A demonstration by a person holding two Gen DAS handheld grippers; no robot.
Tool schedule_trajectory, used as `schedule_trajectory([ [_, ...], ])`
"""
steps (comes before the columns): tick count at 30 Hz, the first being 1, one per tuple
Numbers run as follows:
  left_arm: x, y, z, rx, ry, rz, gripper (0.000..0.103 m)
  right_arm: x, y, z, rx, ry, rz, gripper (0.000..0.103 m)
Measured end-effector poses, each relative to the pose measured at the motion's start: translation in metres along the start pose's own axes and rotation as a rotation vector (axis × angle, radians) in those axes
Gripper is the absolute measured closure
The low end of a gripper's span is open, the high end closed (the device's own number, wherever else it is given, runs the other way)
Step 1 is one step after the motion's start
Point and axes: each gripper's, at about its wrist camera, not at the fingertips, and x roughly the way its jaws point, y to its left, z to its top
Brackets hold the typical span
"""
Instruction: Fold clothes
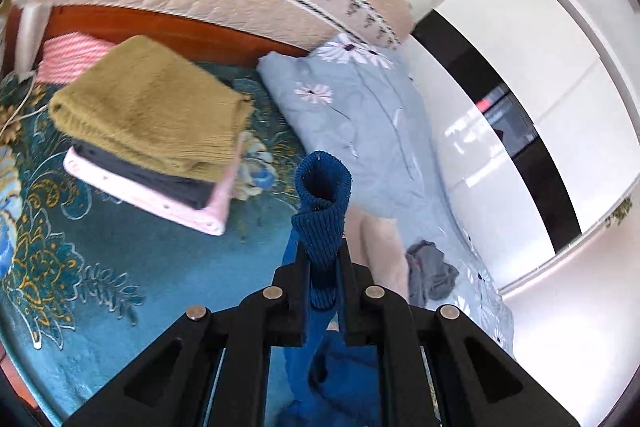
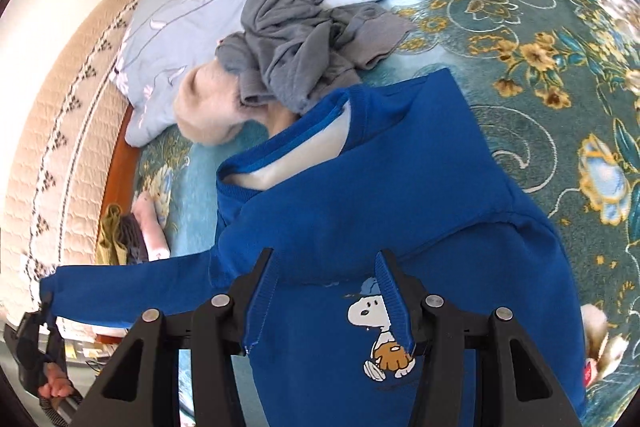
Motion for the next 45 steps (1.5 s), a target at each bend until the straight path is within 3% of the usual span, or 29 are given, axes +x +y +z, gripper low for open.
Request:
schedule_trajectory([
  [5, 0.021, -0.099, -0.027, 0.136, 0.06, -0.082, 0.093, -0.013, -0.035, 0.007, 0.068, -0.026, 0.033, 0.049],
  [10, 0.052, -0.174, -0.075, 0.272, 0.129, -0.117, 0.093, -0.027, -0.083, 0.013, 0.162, -0.053, 0.037, 0.049],
  [21, 0.138, -0.271, -0.211, 0.52, 0.37, -0.076, 0.093, -0.043, -0.164, 0.008, 0.298, -0.072, 0.018, 0.049],
  [27, 0.177, -0.298, -0.287, 0.652, 0.496, -0.022, 0.093, -0.057, -0.195, 0.007, 0.312, -0.086, -0.012, 0.049],
  [33, 0.209, -0.298, -0.342, 0.737, 0.607, 0.068, 0.092, -0.069, -0.224, 0.005, 0.342, -0.1, -0.041, 0.049],
  [35, 0.215, -0.296, -0.355, 0.764, 0.648, 0.091, 0.087, -0.07, -0.233, 0.003, 0.358, -0.101, -0.046, 0.048],
  [37, 0.218, -0.294, -0.366, 0.772, 0.708, 0.093, 0.061, -0.068, -0.24, -0.001, 0.364, -0.098, -0.045, 0.048],
  [41, 0.197, -0.285, -0.366, 0.725, 0.791, 0.048, 0.059, -0.063, -0.25, -0.019, 0.375, -0.074, -0.03, 0.049],
  [43, 0.17, -0.271, -0.347, 0.664, 0.754, -0.01, 0.059, -0.063, -0.253, -0.027, 0.384, -0.073, -0.018, 0.049],
  [45, 0.147, -0.247, -0.322, 0.6, 0.68, -0.009, 0.053, -0.058, -0.245, -0.026, 0.378, -0.071, 0.012, 0.049],
])
